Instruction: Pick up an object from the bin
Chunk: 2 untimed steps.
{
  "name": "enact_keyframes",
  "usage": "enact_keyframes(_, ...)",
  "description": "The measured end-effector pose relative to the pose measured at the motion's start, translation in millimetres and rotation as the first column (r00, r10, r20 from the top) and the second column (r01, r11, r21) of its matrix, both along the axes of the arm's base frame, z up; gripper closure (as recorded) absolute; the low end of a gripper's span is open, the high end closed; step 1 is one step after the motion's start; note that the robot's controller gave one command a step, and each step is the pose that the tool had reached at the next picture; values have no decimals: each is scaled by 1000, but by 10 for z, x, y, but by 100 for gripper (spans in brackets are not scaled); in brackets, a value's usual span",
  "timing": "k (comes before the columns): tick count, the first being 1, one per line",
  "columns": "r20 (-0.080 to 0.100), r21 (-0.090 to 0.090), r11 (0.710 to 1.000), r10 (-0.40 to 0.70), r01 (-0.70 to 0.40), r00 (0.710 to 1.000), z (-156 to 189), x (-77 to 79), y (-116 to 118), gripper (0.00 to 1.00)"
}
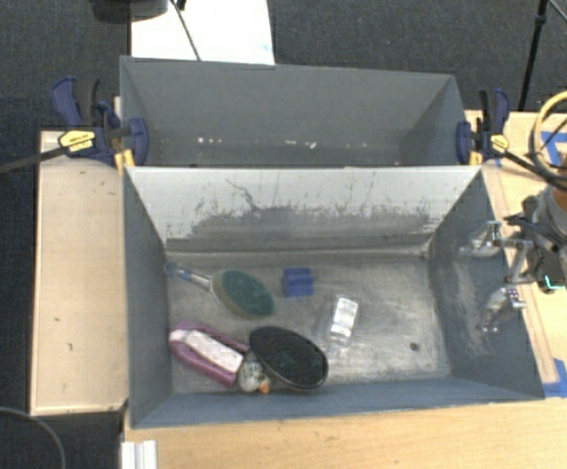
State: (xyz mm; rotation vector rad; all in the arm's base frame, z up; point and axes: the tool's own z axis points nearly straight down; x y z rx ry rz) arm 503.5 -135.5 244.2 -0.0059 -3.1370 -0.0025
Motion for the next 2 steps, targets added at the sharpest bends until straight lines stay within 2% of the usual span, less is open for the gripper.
enact_keyframes(1, 18, -13, 770, 638, -637, 770, -1711, -160, 1021, 0)
enact_keyframes(2, 11, -5, 552, 834, -834, 552, -1423, 626, 1811, 0)
